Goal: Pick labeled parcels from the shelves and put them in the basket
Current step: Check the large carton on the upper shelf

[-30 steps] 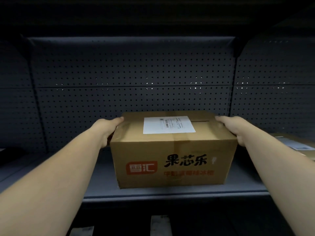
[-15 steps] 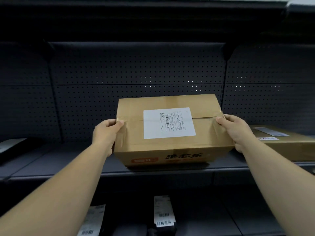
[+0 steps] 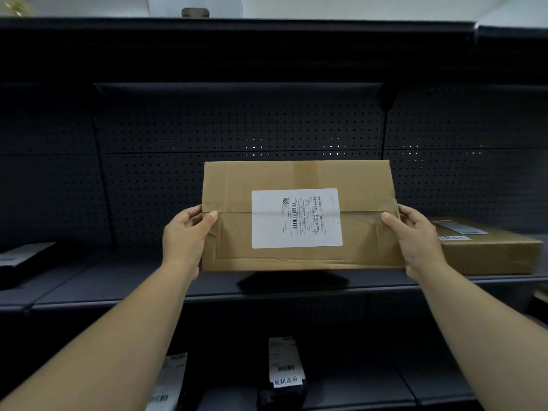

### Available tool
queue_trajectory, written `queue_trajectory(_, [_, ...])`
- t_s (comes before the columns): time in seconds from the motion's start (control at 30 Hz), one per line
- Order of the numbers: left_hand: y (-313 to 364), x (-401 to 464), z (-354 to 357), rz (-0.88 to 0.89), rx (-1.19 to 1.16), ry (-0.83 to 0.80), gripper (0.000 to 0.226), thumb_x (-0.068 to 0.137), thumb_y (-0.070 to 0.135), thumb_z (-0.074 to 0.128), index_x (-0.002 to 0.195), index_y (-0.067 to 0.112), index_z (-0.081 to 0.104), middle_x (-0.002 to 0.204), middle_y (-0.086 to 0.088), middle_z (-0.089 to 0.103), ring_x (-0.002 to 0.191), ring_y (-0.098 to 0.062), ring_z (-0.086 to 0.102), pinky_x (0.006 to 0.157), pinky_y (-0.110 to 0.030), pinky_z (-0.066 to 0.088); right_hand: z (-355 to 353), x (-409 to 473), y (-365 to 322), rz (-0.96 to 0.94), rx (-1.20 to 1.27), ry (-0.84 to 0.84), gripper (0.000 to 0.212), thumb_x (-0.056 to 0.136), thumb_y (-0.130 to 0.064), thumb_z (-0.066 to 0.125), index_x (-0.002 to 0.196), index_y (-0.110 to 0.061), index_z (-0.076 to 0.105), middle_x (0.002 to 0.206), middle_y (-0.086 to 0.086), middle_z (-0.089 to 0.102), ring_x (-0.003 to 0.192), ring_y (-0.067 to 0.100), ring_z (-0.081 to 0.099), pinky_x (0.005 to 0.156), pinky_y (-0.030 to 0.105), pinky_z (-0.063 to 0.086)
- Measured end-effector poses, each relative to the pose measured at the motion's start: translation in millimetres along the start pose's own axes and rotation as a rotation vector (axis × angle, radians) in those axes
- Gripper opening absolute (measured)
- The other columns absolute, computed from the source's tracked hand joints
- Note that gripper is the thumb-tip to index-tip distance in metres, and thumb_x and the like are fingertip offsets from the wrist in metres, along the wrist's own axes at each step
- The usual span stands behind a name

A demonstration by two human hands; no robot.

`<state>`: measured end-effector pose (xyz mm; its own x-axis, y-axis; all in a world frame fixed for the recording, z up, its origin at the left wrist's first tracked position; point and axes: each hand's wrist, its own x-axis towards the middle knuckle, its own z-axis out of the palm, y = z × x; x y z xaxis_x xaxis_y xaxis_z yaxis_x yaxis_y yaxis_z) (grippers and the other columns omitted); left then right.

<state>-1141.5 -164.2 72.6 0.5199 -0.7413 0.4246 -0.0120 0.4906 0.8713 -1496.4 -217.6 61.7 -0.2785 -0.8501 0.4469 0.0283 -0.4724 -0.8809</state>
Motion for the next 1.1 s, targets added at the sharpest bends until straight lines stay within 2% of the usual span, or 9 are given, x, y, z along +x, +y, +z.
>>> queue_trajectory(0.13, [-2.6,6.4,3.5,-0.005,-0.002,-0.008,0.015,0.082,0.020,0.072,0.089,0.031,0.065,0.087,0.010,0.073,0.075,-0.002,0.068,0.060,-0.018,0.051,0.3,5.5,0.4,-0.003,-0.002,0.005,0.016,0.083,-0.027,0.069,0.098,-0.032,0.066,0.098,-0.010,0.073,0.092,0.009,0.067,0.081,0.030,0.052])
queue_trajectory(0.27, [-4.5,17.5,10.9,-0.044,0.026,-0.015,0.012,0.082,0.021,0.072,0.084,0.031,0.065,0.082,0.011,0.073,0.072,-0.002,0.068,0.058,-0.019,0.051,3.4,18.9,-1.0,0.020,-0.044,0.009,0.026,0.084,-0.027,0.068,0.110,-0.023,0.065,0.097,-0.010,0.072,0.089,0.010,0.065,0.079,0.028,0.049])
queue_trajectory(0.4, [-4.8,37.5,19.7,-0.136,0.081,-0.032,0.008,0.080,0.024,0.074,0.084,0.028,0.068,0.086,0.005,0.073,0.079,-0.011,0.068,0.064,-0.030,0.054,7.1,39.9,-6.9,0.118,-0.133,-0.005,0.013,0.081,-0.033,0.069,0.093,-0.028,0.070,0.090,-0.006,0.071,0.083,0.014,0.063,0.074,0.033,0.051])
queue_trajectory(0.53, [-8.4,59.9,33.9,-0.226,0.158,-0.041,0.011,0.078,0.026,0.075,0.086,0.023,0.069,0.092,-0.003,0.072,0.090,-0.023,0.067,0.082,-0.045,0.055,12.2,66.8,-12.9,0.240,-0.218,-0.018,0.032,0.078,-0.038,0.072,0.106,-0.025,0.068,0.103,0.002,0.067,0.097,0.025,0.060,0.088,0.044,0.051])
queue_trajectory(0.67, [-17.7,79.4,46.7,-0.308,0.259,-0.027,0.025,0.077,0.031,0.076,0.096,0.018,0.069,0.102,-0.007,0.069,0.101,-0.029,0.062,0.092,-0.049,0.050,21.1,92.6,-11.3,0.328,-0.273,-0.027,0.025,0.075,-0.038,0.075,0.093,-0.022,0.068,0.109,0.008,0.065,0.102,0.033,0.059,0.094,0.050,0.048])
queue_trajectory(0.73, [-20.4,88.1,53.8,-0.340,0.294,-0.023,0.023,0.077,0.031,0.076,0.093,0.016,0.069,0.099,-0.009,0.069,0.096,-0.030,0.063,0.087,-0.048,0.053,24.7,105.1,-7.0,0.387,-0.291,-0.017,0.031,0.072,-0.038,0.077,0.092,-0.017,0.066,0.110,0.012,0.064,0.102,0.036,0.059,0.094,0.052,0.048])
queue_trajectory(0.83, [-22.0,102.4,64.6,-0.386,0.304,-0.030,0.022,0.077,0.028,0.076,0.088,0.012,0.068,0.088,-0.011,0.069,0.079,-0.028,0.065,0.065,-0.038,0.055,28.2,123.4,2.3,0.460,-0.319,-0.028,0.044,0.070,-0.038,0.079,0.097,-0.008,0.063,0.114,0.016,0.061,0.105,0.038,0.057,0.095,0.054,0.047])
queue_trajectory(0.93, [-25.5,115.5,74.4,-0.440,0.318,-0.028,0.025,0.075,0.024,0.079,0.082,0.007,0.062,0.084,-0.014,0.066,0.074,-0.030,0.064,0.054,-0.034,0.051,31.6,138.9,10.5,0.500,-0.358,-0.069,0.055,0.072,-0.036,0.079,0.112,-0.003,0.060,0.118,0.019,0.060,0.108,0.038,0.057,0.095,0.053,0.047])
queue_trajectory(1.1, [-29.6,131.7,83.5,-0.553,0.396,-0.042,0.030,0.075,0.027,0.078,0.078,0.005,0.058,0.078,-0.015,0.062,0.063,-0.029,0.060,0.043,-0.032,0.046,39.1,156.1,10.2,0.603,-0.405,-0.173,0.045,0.080,-0.034,0.072,0.105,-0.002,0.054,0.085,0.018,0.060,0.069,0.032,0.060,0.055,0.040,0.052])
